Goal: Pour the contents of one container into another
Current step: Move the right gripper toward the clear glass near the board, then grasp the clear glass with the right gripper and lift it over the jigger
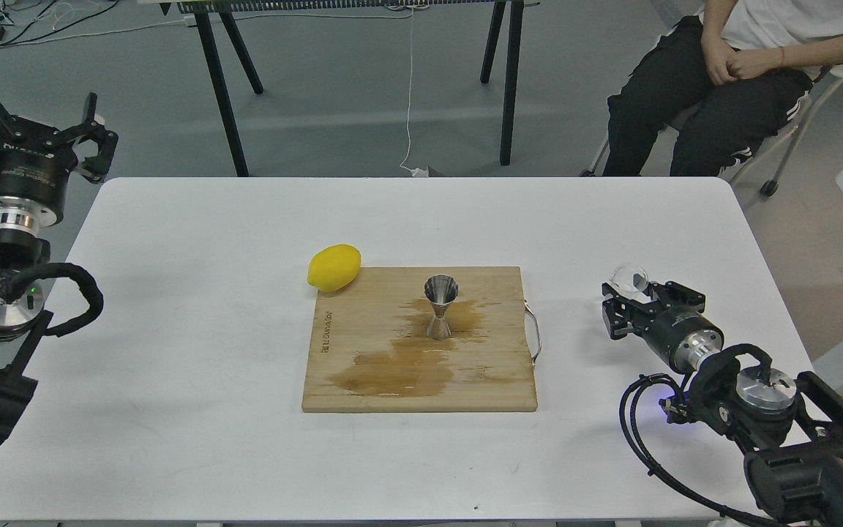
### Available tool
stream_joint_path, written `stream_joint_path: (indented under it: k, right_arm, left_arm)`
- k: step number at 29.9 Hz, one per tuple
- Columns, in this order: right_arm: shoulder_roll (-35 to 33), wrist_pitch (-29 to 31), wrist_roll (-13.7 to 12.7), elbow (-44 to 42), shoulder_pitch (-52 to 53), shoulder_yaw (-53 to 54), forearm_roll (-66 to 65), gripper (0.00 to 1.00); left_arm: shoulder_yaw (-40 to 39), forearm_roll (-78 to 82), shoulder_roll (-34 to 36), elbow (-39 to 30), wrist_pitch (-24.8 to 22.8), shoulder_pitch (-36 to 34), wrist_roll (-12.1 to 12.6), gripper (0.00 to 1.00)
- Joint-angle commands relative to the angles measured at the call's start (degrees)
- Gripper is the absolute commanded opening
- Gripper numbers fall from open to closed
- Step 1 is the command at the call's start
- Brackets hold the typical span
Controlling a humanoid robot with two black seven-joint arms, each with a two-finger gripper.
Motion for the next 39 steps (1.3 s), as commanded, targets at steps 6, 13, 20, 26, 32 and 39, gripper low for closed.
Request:
stream_joint_path:
  k: [6, 13, 20, 26, 32, 39]
  right_arm:
    - [-4.51, -8.05, 0.02, 13.80, 6.14, -4.83, -4.08, 0.42]
    - [-3.72, -12.71, 0.10, 15.84, 16.94, -17.74, -10.33, 0.42]
    - [-1.34, -13.16, 0.10, 15.83, 23.64, -28.30, -23.58, 0.42]
    - [-1.78, -13.16, 0.19, 15.83, 25.49, -31.38, -29.22, 0.42]
    - [-2.75, -12.98, -0.16, 16.62, 25.14, -32.26, -36.60, 0.42]
    - [-4.86, -12.80, -0.25, 18.91, 23.99, -35.42, -44.26, 0.42]
  left_arm:
    - [-0.01, 0.00, 0.69, -0.04, 0.26, 0.00, 0.00, 1.00]
    - [-0.01, 0.08, 0.86, -0.04, 0.44, 0.00, -0.09, 1.00]
    - [-0.01, 0.08, 1.48, -0.04, 0.44, 0.00, -0.09, 1.00]
    - [-0.09, 0.08, 1.56, -0.04, 0.44, 0.00, -0.18, 1.00]
    - [-0.09, 0.08, 1.65, -0.04, 0.35, 0.00, -0.18, 1.00]
    - [-0.09, 0.08, 2.00, -0.04, 0.26, 0.00, -0.09, 1.00]
